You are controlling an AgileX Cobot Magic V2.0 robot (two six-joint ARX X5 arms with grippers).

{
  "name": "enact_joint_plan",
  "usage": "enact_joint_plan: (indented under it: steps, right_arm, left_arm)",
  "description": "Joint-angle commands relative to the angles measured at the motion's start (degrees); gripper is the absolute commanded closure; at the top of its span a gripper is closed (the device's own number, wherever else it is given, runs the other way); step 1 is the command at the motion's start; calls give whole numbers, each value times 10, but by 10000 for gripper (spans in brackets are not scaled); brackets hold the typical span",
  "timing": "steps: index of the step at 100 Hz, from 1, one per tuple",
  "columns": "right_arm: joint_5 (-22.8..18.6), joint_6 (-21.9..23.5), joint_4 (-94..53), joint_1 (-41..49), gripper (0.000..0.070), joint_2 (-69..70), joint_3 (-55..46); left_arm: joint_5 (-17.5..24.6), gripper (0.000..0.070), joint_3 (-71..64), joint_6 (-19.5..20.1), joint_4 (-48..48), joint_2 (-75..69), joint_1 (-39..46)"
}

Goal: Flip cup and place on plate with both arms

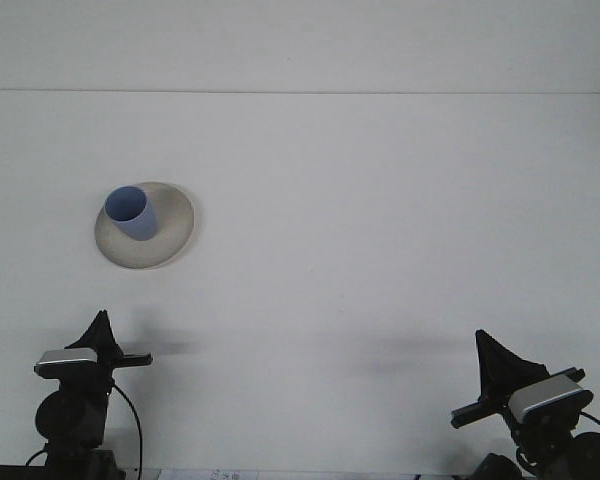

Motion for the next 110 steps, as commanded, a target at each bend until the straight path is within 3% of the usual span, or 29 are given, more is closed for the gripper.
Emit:
enact_joint_plan:
  steps: [1, 40, 44, 61, 72, 87, 93, 110]
  right_arm:
    - [0, 4, 6, 5, 693, 0, 1]
    - [0, 3, 6, 4, 693, -1, 1]
    - [3, -12, 7, 0, 693, -1, 1]
    - [-12, -31, 45, -109, 693, -8, -39]
    - [-54, -42, 122, -230, 693, -29, -122]
    - [-198, -46, 238, -374, 693, -60, -251]
    - [-228, -46, 264, -407, 693, -68, -289]
    - [-236, -48, 317, -445, 693, -81, -354]
  left_arm:
    - [-1, 684, -11, -1, 8, -1, 1]
    - [-1, 684, -11, -2, 8, -1, 1]
    - [-1, 684, -11, -2, 8, -1, 1]
    - [-1, 684, -11, -1, 8, -1, 1]
    - [-1, 684, -11, -2, 8, -1, 1]
    - [-1, 684, -11, -1, 9, -1, 1]
    - [-1, 684, -11, -2, 9, -1, 1]
    - [-1, 684, -11, -1, 9, -1, 1]
